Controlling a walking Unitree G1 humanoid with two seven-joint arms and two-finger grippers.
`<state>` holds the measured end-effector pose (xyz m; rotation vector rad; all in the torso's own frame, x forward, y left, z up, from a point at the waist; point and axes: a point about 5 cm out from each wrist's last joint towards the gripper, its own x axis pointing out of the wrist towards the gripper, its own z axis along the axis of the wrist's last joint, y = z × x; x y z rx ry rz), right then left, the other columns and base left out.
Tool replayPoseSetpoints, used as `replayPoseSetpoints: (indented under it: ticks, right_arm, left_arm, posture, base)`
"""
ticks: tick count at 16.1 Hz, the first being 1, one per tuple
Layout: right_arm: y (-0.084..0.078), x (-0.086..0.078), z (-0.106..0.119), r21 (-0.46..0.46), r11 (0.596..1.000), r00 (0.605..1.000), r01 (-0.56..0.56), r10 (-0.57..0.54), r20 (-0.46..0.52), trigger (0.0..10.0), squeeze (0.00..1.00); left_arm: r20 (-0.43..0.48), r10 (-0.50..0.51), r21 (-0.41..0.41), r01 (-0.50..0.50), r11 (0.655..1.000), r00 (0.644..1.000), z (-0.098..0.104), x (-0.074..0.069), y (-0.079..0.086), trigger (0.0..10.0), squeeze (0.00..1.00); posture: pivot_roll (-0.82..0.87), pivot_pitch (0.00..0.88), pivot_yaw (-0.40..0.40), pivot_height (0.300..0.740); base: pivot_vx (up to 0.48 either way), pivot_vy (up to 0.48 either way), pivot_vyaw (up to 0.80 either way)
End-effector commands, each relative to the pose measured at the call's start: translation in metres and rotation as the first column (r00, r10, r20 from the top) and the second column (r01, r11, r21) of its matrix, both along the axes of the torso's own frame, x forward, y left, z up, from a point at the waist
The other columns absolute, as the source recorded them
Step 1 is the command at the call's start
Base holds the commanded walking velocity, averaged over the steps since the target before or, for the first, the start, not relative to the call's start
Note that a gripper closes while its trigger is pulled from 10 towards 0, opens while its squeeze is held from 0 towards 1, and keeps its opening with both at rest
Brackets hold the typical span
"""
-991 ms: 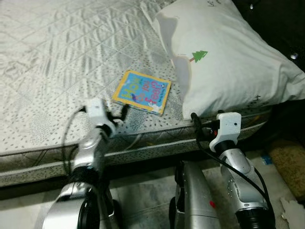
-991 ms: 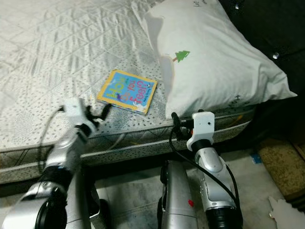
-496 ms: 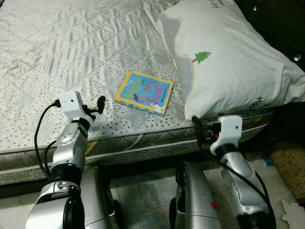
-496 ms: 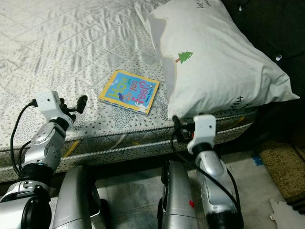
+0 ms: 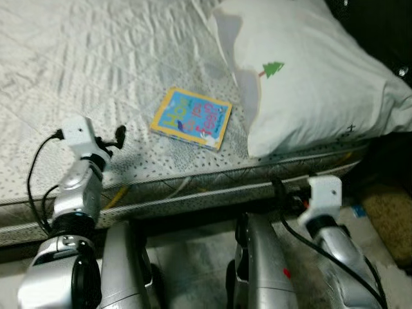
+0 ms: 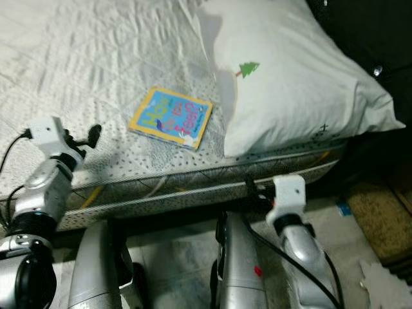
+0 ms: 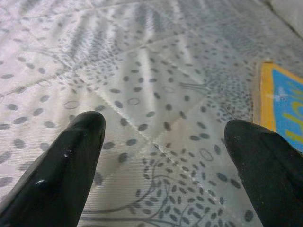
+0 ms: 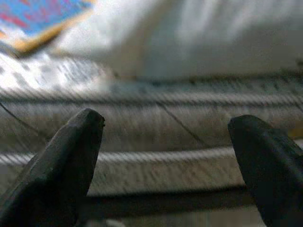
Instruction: Clean up the room
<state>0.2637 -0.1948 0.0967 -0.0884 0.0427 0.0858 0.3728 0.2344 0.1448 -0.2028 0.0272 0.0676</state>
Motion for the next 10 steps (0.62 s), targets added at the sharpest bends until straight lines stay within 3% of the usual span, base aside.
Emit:
replayPoseSetpoints:
  ticks: [1, 5, 10]
  right_arm:
    - [-0.007, -0.008, 0.000, -0.015, 1.000, 1.000, 0.027, -0.028, -0.014, 10.0, 0.00]
    - [-0.016, -0.027, 0.001, -0.035, 0.999, 0.998, 0.039, -0.040, -0.045, 10.0, 0.00]
    - [-0.020, -0.033, 0.005, -0.046, 0.998, 0.997, 0.048, -0.051, -0.059, 10.0, 0.00]
  left_arm:
    - [-0.009, -0.033, 0.021, 0.033, 0.999, 0.999, 0.002, 0.004, -0.003, 10.0, 0.00]
    - [-0.013, -0.125, 0.058, 0.125, 0.990, 0.992, 0.016, 0.018, -0.025, 10.0, 0.00]
    - [-0.023, -0.123, 0.037, 0.124, 0.992, 0.992, 0.022, 0.026, -0.039, 10.0, 0.00]
  posture:
    - [-0.09, 0.340, -0.052, 0.509]
    - [-0.12, 0.387, -0.063, 0.509]
    - [-0.14, 0.400, -0.063, 0.509]
  base:
    - [0.000, 0.000, 0.00]
    - [0.000, 0.000, 0.00]
    - [0.000, 0.000, 0.00]
